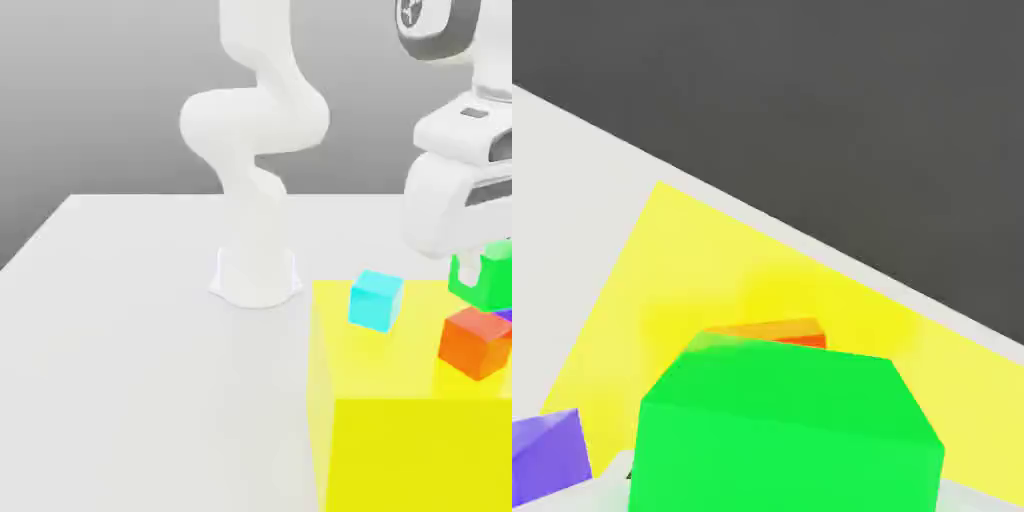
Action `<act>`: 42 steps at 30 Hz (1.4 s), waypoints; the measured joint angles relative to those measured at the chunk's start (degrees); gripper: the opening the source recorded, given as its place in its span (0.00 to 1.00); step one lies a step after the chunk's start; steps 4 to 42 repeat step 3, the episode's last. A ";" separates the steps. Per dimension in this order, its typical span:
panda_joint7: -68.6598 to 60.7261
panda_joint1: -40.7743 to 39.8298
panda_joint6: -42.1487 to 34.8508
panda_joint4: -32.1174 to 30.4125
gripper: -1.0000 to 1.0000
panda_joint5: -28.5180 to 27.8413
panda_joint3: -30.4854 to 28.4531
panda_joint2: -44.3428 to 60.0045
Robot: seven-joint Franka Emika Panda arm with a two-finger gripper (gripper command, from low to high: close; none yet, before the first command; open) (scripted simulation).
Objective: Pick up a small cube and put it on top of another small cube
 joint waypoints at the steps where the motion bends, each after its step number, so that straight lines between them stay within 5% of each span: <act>1: 0.00 -0.10 0.00 0.00 1.00 0.01 0.00 0.00; 42: 0.00 -0.15 0.00 0.00 1.00 0.01 0.00 0.00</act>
